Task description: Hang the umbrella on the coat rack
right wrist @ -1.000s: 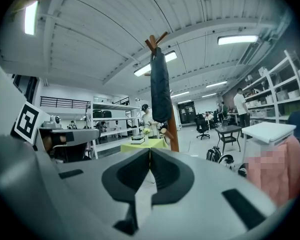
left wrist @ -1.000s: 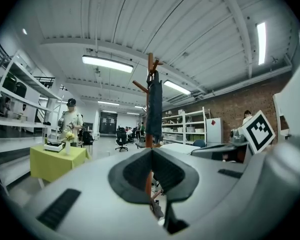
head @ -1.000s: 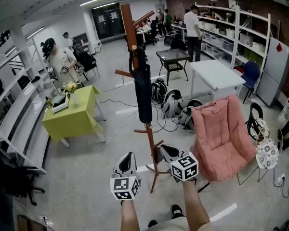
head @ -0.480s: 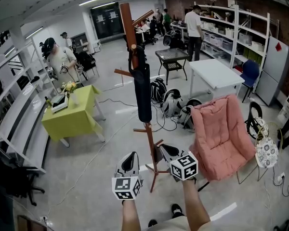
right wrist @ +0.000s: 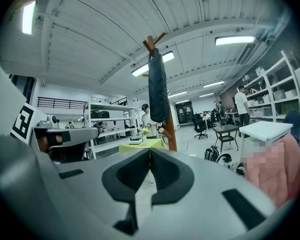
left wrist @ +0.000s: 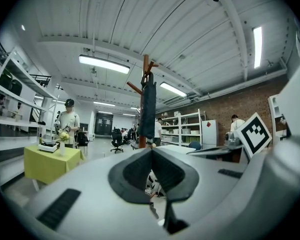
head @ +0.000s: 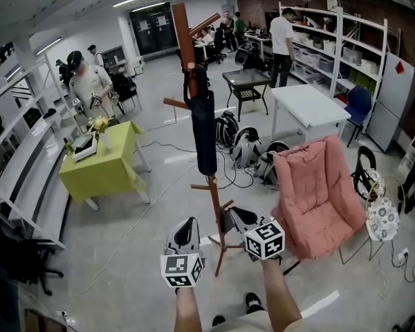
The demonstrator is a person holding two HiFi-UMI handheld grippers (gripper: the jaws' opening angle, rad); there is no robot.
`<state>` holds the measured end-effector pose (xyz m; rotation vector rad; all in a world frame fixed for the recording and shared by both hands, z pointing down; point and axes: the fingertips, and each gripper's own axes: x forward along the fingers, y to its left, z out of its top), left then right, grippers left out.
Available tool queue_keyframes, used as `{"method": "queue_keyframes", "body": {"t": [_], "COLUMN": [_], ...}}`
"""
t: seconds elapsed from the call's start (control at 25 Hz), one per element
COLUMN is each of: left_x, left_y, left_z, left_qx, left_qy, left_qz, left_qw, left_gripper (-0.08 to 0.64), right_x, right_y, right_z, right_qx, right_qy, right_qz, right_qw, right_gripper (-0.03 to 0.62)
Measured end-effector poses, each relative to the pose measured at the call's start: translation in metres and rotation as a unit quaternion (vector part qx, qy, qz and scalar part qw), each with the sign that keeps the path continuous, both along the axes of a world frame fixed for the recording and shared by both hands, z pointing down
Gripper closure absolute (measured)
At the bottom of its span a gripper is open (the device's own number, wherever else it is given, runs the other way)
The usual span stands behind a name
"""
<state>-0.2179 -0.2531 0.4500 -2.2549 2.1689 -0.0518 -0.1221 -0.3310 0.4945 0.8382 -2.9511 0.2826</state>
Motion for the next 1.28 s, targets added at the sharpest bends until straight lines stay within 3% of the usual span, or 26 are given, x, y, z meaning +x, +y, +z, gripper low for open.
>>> {"method": "queue_keyframes", "body": {"t": [0.84,1.04,1.28], "left_x": [-0.004,-0.005,-0.006], "left_y": [-0.006,-0.006,-0.005], "left_z": [0.005,0.006,0.008], "left_qx": [-0.007,-0.010,-0.016], "left_qy": [0.003,0.004,0.000], "left_qz": [0.000,0.002,-0.001], "left_qw": [1.0000,0.9999,0.9999], "left_gripper": [0.554,0.554,0.554], "right_x": [-0.006,-0.006,-0.008], "right_y": [-0.004,-0.004,-0.001], "right_z": [-0.003,-0.010,-0.007], "right_qx": [0.004,0.001,0.000], "right_qy": [0.003,-0.023,-0.022], "right_qz": [-0.001,-0.004,-0.008], "right_qw": [1.000,1.000,1.000], "right_gripper": [0.588,0.588,0.588]}}
